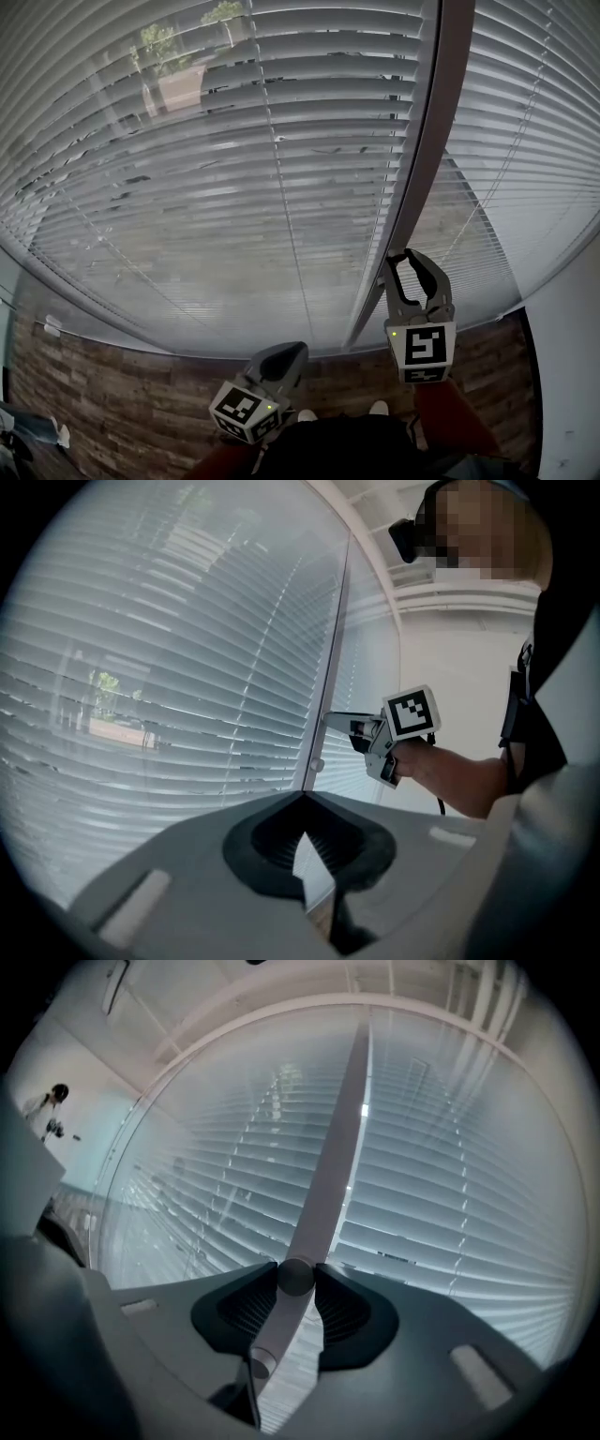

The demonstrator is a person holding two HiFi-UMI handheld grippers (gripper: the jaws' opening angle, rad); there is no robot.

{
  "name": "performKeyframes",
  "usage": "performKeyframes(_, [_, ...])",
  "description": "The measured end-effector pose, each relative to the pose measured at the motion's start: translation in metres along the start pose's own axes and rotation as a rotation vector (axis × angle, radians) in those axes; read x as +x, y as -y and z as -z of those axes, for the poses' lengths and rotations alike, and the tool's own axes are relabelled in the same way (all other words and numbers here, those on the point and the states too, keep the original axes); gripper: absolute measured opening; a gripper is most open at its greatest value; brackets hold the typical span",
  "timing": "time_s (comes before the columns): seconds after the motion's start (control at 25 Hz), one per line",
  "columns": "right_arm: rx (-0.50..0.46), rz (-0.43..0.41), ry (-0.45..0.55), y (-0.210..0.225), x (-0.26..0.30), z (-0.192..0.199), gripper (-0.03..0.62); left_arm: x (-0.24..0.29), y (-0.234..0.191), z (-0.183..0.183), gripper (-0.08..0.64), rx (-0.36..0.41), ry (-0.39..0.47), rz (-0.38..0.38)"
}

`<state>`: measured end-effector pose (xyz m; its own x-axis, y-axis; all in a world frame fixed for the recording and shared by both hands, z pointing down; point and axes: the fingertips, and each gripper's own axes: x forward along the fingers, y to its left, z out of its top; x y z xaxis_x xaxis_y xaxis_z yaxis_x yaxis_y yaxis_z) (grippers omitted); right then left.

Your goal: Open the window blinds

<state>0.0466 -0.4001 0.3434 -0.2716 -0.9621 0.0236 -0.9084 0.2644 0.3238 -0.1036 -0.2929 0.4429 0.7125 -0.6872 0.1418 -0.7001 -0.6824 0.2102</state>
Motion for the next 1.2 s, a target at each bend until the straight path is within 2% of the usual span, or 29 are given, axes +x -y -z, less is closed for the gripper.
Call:
performKeyframes(0.16, [-0.169, 0.023, -0.028, -0.004, 0.0, -0.001, 0.149, 0.0, -0.002, 0.007, 0.002, -0.003, 0.0, 0.0])
performKeyframes(0.36, [-0.41, 0.049, -0.066, 0.005, 0.011, -0.001, 0.147, 0.012, -0.003, -0.006, 0.002, -0.004, -0.007, -0.009])
performKeyframes(0.44, [-0.453, 0.053, -0.067, 0.007, 0.014, 0.0, 0.149, 0.016, -0.002, -0.005, 0.002, -0.007, -0.006, -0.003])
performKeyframes(0.52, [-0.391, 0.038, -0.052, 0.006, 0.013, -0.002, 0.154, 0.016, 0.0, -0.005, 0.002, -0.008, -0.002, 0.003])
performKeyframes(0.6, [-0.257, 0.015, -0.022, 0.005, 0.01, -0.006, 0.214, 0.016, 0.002, -0.005, 0.002, -0.01, 0.001, 0.007])
performKeyframes(0.72, [0.0, -0.02, 0.005, 0.01, 0.009, -0.009, 0.218, 0.016, 0.003, -0.004, 0.001, -0.008, -0.007, 0.008])
performKeyframes(0.84, [0.305, -0.073, 0.012, 0.015, 0.008, -0.002, 0.202, 0.015, 0.003, -0.003, 0.002, -0.011, -0.009, 0.011])
performKeyframes(0.92, [0.453, -0.113, 0.004, 0.014, 0.01, 0.002, 0.193, 0.014, 0.004, -0.003, 0.0, -0.014, -0.002, 0.012])
performKeyframes(1.0, [0.491, -0.123, -0.006, 0.013, 0.013, 0.005, 0.184, 0.014, 0.004, -0.003, 0.002, -0.014, -0.002, 0.013])
performKeyframes(1.2, [0.475, -0.111, -0.015, 0.015, 0.013, 0.006, 0.156, 0.013, 0.006, -0.003, 0.002, -0.006, -0.007, 0.014])
